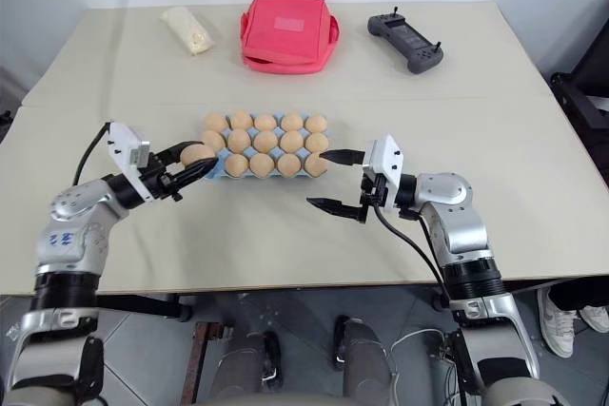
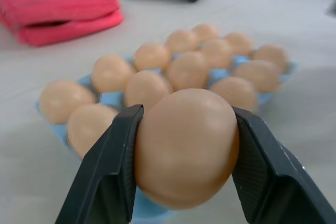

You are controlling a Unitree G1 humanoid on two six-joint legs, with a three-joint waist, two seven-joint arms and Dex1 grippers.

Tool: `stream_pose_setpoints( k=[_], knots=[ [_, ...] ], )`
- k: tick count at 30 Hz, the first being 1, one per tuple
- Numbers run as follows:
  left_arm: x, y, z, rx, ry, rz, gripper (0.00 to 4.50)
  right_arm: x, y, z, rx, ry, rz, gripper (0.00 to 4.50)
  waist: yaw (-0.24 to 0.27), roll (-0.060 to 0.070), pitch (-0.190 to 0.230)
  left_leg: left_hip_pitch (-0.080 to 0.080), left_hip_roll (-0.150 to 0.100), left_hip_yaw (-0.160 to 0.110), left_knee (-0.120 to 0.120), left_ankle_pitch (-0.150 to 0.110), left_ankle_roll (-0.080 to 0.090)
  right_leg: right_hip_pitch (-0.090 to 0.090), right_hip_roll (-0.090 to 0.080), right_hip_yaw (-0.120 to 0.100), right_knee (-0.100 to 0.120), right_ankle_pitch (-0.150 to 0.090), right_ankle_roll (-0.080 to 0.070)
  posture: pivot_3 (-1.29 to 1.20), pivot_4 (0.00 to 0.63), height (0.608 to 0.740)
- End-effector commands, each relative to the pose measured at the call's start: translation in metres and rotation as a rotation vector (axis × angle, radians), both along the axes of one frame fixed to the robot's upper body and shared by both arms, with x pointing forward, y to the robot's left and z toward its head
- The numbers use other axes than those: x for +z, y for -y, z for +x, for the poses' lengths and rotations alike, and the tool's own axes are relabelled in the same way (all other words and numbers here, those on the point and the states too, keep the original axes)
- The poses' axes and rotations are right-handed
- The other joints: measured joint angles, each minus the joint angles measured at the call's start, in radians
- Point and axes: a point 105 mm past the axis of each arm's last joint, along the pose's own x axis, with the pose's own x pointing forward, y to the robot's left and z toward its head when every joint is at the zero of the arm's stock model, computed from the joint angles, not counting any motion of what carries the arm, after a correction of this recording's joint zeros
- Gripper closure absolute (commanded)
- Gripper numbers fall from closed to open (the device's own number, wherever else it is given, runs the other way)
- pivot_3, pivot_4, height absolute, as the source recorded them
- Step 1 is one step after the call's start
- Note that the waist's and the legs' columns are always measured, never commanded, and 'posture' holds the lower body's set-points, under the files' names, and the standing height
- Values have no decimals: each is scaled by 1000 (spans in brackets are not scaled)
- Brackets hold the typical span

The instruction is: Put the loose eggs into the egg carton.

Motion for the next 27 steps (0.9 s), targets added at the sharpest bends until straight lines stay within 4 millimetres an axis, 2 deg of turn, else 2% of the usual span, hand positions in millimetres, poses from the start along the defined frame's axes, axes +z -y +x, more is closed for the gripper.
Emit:
stream_pose_setpoints(
  k=[1,3,7,9,12,18,23,27],
  knots=[
    [1,0,8,-1,22,11,1769,16,-1,-3,1,60,39,0,-2,0,0,0,0,0,0,0,0,0,0,0,0,0,0,0,150,740],
    [0,2,8,-16,28,21,1219,17,-2,-4,1,61,44,0,-1,0,0,0,0,1,0,0,0,-1,0,0,1,0,0,0,150,740],
    [9,-9,-3,-21,65,57,12,16,1,-4,-10,57,44,0,0,0,0,0,0,1,0,0,0,-1,0,1,1,0,0,0,150,740],
    [12,-13,-10,-24,72,73,12,16,3,-4,-13,56,41,0,-3,0,0,0,0,2,0,0,0,-1,0,2,1,0,0,0,150,740],
    [16,-30,-32,-22,74,128,12,16,6,0,-29,56,38,0,-5,0,0,0,1,3,0,0,-1,-2,0,3,2,0,0,0,150,740],
    [9,-58,-65,13,17,212,12,13,7,3,-39,48,36,0,0,0,0,1,1,3,0,-1,-1,-2,0,4,1,0,0,0,150,740],
    [3,-62,-81,16,-10,231,12,11,14,8,-82,39,32,0,3,0,0,0,1,1,0,-3,-5,-2,-1,4,-1,0,0,0,150,740],
    [2,-60,-83,41,2,238,12,11,20,12,-127,33,40,0,3,0,0,0,1,1,0,-4,-5,-2,-1,4,-2,0,0,0,150,740]
  ],
)
